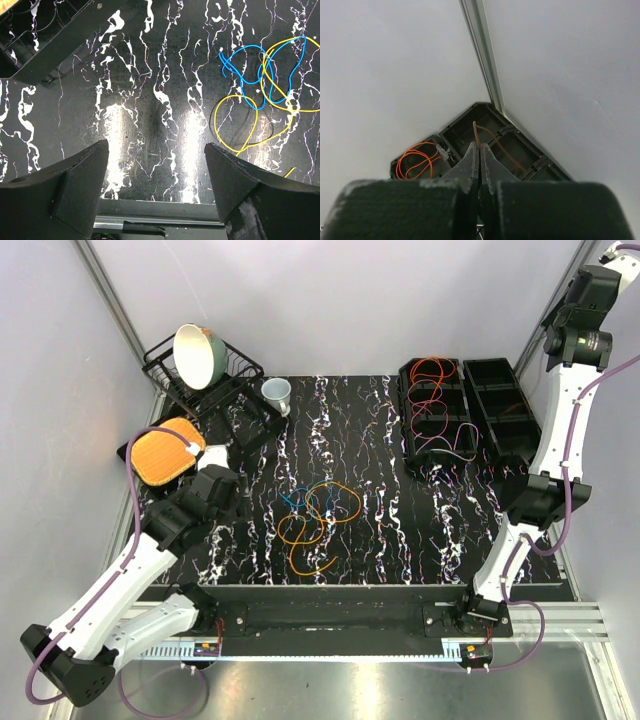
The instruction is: Untangle the cables
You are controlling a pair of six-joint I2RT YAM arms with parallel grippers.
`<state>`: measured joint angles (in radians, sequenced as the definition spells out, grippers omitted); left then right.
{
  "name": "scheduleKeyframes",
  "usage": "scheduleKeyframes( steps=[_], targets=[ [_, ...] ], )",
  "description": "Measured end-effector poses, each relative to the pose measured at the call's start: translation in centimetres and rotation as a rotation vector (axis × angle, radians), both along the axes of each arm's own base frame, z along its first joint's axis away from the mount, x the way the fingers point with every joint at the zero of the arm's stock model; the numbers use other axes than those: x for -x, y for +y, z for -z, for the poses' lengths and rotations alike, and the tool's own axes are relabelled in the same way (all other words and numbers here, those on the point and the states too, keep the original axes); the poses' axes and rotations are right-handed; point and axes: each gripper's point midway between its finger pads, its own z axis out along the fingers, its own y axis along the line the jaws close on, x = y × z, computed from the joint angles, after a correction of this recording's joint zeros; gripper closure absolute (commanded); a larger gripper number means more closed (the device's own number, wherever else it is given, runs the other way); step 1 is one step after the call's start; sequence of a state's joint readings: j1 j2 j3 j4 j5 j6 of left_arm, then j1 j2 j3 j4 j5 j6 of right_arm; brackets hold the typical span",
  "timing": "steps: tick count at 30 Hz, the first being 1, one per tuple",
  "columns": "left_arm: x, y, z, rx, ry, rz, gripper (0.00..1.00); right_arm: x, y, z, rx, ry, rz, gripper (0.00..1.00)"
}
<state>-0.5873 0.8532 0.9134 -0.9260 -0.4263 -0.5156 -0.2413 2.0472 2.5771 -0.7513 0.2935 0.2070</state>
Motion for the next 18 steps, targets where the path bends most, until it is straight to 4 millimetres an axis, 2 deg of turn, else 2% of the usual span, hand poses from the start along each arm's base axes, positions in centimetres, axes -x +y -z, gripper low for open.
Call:
scheduleKeyframes(
  steps=[6,7,8,9,10,14,18],
  targets=[
    [0.0,0.0,0.0,-0.001,0.002,0.0,0.2,0.0,-0.2,0.0,-0.001,0.001,0.003,1.0],
    [0.0,0.0,0.0,-0.001,0.002,0.0,0.2,0.0,-0.2,0.0,-0.001,0.001,0.003,0.9],
    [0.0,0.0,0.0,-0.001,0.002,0.0,0.2,0.0,-0.2,0.1,-0.001,0.002,0.003,0.68],
    [0.0,0.0,0.0,-0.001,0.002,0.0,0.2,0.0,-0.1,0.1,-0.003,0.002,0.003,0.38],
    [0.0,0.0,0.0,-0.001,0.001,0.0,0.2,0.0,-0.1,0.2,-0.01,-0.001,0.003,0.01],
    [0.0,0.0,0.0,-0.001,0.001,0.0,0.2,-0.2,-0.1,0.5,-0.02,0.001,0.002,0.0],
    [0.0,0.0,0.0,-0.001,0.002,0.0,0.2,-0.6,-0.2,1.6,-0.036,0.021,0.005,0.0]
  ],
)
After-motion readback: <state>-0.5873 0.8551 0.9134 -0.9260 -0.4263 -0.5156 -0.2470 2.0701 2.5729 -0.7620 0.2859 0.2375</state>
